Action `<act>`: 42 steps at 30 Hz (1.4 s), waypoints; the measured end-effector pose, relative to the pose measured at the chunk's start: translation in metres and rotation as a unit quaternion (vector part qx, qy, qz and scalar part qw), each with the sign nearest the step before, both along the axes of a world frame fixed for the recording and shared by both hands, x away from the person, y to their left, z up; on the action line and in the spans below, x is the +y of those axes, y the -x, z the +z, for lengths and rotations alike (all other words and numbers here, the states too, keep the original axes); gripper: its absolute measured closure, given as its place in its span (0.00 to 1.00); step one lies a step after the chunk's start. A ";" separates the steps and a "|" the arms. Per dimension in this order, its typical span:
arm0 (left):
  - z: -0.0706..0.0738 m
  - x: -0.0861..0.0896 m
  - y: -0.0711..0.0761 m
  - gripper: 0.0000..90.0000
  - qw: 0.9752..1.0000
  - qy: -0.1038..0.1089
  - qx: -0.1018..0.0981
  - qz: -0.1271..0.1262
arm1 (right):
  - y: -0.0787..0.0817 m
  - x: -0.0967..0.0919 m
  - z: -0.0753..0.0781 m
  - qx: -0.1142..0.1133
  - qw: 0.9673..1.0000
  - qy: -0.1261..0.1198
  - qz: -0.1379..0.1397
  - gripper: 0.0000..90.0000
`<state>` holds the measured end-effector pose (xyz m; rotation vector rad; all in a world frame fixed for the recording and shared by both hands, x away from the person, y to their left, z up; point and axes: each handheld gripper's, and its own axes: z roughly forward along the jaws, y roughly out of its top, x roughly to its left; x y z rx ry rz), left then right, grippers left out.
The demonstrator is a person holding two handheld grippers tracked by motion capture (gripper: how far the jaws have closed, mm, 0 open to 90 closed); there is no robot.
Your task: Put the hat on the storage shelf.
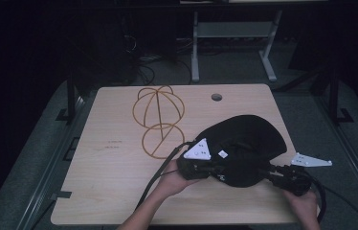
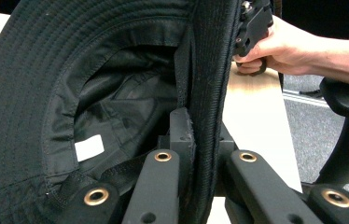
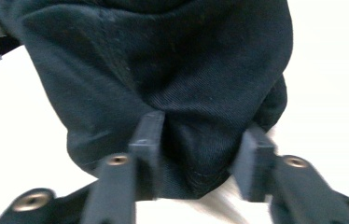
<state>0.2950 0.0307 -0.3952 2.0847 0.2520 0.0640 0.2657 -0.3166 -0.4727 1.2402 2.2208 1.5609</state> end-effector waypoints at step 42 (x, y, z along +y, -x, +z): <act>0.014 0.068 0.026 0.55 0.995 -0.042 -0.051 0.077 | 0.013 -0.001 0.073 -0.081 0.997 0.001 -0.001 0.95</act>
